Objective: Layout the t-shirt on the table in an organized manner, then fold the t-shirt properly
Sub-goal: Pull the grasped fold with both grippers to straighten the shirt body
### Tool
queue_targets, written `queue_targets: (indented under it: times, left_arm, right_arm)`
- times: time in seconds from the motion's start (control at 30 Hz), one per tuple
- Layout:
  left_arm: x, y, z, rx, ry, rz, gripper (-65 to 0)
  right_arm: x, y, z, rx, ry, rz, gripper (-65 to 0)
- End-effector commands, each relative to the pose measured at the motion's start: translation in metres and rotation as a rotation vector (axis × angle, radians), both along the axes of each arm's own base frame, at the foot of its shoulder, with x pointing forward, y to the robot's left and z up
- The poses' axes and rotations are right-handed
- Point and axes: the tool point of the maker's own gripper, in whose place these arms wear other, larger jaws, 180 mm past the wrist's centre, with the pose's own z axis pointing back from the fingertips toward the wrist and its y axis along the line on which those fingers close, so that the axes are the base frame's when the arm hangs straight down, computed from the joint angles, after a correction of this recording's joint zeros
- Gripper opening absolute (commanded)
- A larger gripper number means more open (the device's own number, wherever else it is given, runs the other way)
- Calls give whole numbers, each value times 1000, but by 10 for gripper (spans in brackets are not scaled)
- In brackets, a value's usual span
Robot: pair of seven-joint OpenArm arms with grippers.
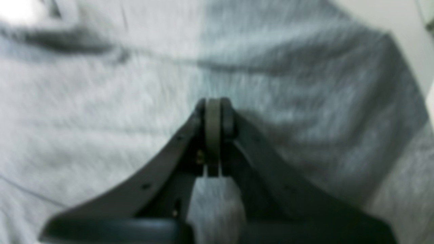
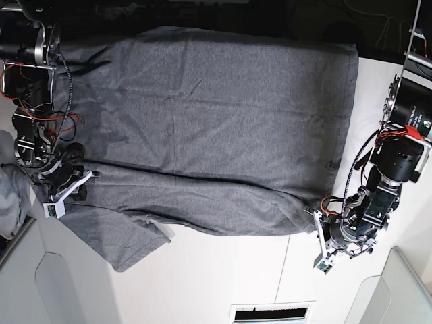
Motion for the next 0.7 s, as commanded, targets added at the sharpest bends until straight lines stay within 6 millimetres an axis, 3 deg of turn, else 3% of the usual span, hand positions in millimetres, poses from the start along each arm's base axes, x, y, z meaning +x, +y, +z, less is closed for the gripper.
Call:
queue_targets:
  times: [0.0,0.1,0.33,0.43,0.53,0.67]
  left_arm:
    - [15,1,26,-17,-59,-7,-650]
    - [2,-9,21,-53,-23,-48,-650]
    - [-52,-12,-34,-42,97,-71,-650]
    - [-64,-18,-32,-49,73,-112,-650]
    - [-74,-26,-25,-39,48,-143,-650]
    - [-99,-35,-39,-34,99,-168,-650]
  right_arm:
    - [20,-5,30,11,-92,-3,-650]
    - [24,3,41,44,-125,23,-650]
    - [27,34,51,179,-159,85,-650]
    - [33,52,59,226,-189,92,-650]
    - [37,87,67,274,-210,134,-650]
    - [36,150,63,309,-185,212,-650]
